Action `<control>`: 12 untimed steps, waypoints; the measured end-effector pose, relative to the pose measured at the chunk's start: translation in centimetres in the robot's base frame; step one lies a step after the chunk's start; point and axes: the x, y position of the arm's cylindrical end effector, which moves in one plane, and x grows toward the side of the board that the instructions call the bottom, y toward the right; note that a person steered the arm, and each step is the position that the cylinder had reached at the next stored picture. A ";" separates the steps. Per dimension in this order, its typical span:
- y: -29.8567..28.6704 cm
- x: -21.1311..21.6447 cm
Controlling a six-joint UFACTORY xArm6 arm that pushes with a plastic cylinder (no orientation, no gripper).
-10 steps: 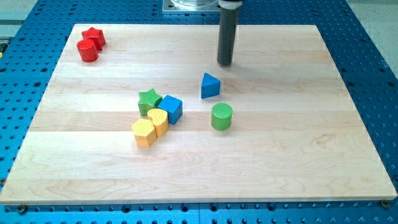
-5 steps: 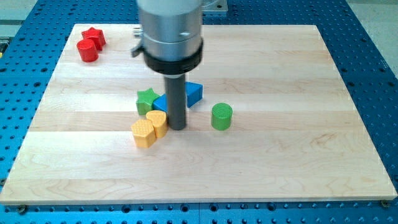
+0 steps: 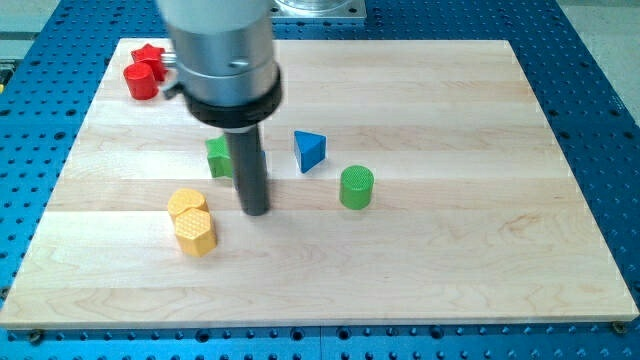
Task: Move the green star right to red star
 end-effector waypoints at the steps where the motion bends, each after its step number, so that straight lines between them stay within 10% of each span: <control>1: -0.7 -1.6; 5: -9.6 -8.9; 8: -3.0 -13.1; 12: -14.7 -19.2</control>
